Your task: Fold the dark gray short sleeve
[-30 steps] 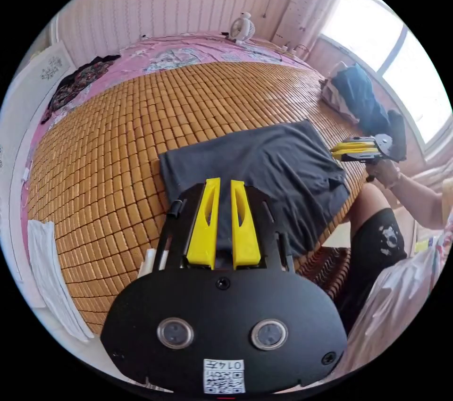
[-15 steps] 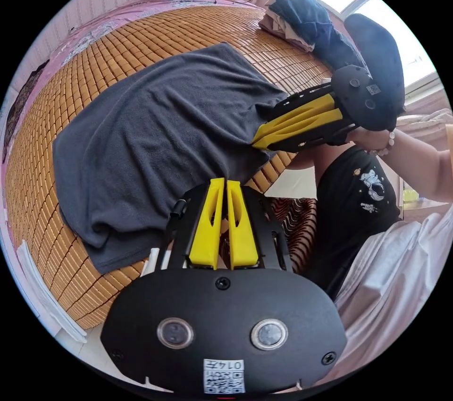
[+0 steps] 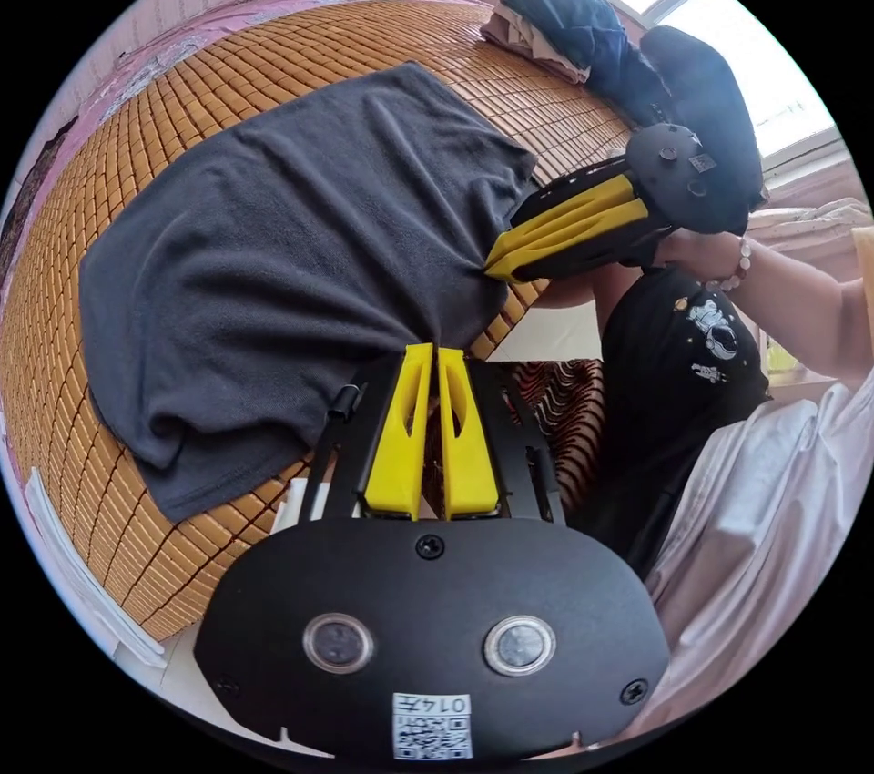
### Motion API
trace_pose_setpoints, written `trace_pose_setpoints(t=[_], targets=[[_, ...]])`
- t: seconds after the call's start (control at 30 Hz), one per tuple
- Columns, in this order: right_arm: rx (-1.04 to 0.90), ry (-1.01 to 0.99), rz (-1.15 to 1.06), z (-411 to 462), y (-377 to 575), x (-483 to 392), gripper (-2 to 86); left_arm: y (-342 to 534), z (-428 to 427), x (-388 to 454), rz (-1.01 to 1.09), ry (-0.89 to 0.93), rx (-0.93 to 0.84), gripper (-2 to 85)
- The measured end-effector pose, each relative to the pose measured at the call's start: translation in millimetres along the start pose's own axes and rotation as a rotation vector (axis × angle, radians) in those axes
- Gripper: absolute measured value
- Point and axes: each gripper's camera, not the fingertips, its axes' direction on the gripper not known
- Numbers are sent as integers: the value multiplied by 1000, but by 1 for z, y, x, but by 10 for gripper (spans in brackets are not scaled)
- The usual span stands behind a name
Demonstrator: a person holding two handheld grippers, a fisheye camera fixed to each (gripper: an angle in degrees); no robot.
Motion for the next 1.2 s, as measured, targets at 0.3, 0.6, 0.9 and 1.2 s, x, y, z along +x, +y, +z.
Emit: trace_pose_setpoints(t=[0.3, 0.6, 0.9, 1.2], targets=[[139, -41, 187, -35, 13, 22, -1, 24, -51, -43, -174, -18, 151, -4], [141, 174, 475, -38, 24, 58, 30, 43, -83, -158, -575, -280, 275, 73], [99, 204, 460, -26, 9, 48, 15, 7, -75, -187, -395, -257, 116, 32], [95, 183, 463, -29, -5, 51, -8, 43, -74, -261, -570, 98, 227, 15]])
